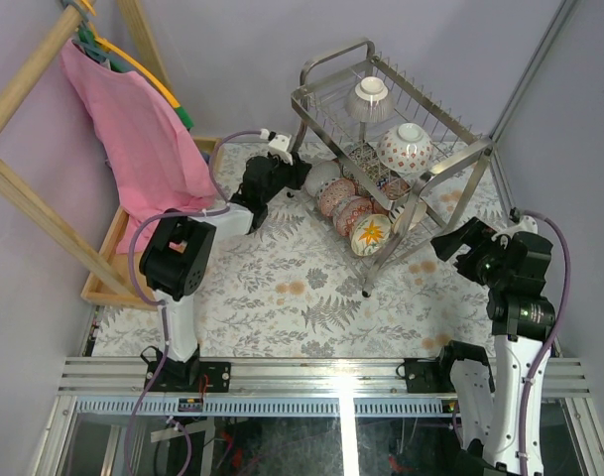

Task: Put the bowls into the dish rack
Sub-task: Adjust the dish rack at the center of the board.

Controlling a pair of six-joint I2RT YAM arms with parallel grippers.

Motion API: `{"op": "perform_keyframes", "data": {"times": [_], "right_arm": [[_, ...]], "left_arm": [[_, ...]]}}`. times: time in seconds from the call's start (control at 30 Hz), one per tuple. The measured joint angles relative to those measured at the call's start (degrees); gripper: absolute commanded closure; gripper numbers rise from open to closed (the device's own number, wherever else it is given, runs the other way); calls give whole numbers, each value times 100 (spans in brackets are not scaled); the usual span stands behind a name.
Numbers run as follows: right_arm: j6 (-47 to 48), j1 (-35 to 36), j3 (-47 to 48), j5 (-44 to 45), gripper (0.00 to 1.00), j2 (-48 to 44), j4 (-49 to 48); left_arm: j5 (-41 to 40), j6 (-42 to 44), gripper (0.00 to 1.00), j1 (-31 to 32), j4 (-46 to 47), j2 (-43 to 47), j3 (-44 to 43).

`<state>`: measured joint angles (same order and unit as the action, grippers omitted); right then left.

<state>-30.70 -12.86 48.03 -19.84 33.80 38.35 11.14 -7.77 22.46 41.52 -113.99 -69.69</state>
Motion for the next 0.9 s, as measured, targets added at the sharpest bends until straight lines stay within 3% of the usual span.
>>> {"op": "perform_keyframes", "data": {"times": [0.1,0.43,0.5,0.6,0.7,0.9], "right_arm": [[20,79,20,-144,13,50,7],[175,708,55,-483,12,-546,393],[216,817,81,-501,12,-654,542],[269,962,184,-619,12,-752,710],[317,994,216,-785,12,-778,717],[197,999,-330,-1167,13,-778,-24]], "left_arm": [[-151,15,95,-2,28,192,238],[-713,-98,94,-2,44,1552,1585],[-713,-118,88,0,61,1679,1714],[-658,-131,66,-2,111,1637,1703],[-507,-83,54,0,85,1370,1390],[-146,-39,48,0,83,697,538]]}}
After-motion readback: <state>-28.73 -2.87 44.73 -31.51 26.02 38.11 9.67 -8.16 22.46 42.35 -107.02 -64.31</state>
